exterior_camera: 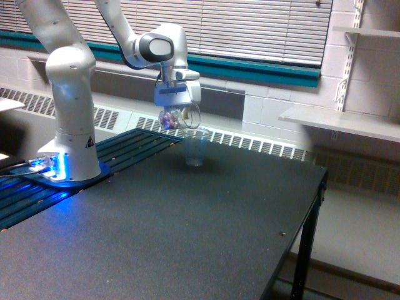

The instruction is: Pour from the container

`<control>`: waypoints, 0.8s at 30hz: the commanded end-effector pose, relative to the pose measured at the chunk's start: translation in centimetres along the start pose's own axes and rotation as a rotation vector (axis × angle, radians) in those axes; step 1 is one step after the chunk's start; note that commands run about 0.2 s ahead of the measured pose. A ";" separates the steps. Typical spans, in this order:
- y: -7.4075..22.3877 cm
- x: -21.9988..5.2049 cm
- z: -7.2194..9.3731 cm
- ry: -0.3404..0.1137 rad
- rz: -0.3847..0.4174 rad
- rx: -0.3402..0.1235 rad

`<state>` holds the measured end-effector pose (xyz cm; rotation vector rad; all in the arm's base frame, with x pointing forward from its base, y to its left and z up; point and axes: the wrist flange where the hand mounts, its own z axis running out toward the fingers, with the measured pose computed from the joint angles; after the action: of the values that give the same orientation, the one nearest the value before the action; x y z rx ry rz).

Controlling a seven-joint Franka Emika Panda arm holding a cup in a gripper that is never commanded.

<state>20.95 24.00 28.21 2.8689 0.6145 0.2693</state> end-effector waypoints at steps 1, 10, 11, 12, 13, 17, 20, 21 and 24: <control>0.7 0.1 0.5 -0.021 -0.006 -0.031; 0.8 1.6 -0.2 -0.021 -0.040 -0.046; 0.7 1.6 -0.2 -0.024 -0.046 -0.046; 0.6 1.6 -0.2 -0.027 -0.052 -0.047; 0.4 1.7 -0.2 -0.029 -0.057 -0.050; 0.0 1.7 -0.1 -0.037 -0.079 -0.063; -0.3 1.9 -0.1 -0.041 -0.090 -0.068; -0.4 1.9 -0.1 -0.042 -0.093 -0.069; -0.7 2.1 -0.1 -0.047 -0.103 -0.076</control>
<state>22.50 25.20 28.59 2.7835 0.6831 0.2211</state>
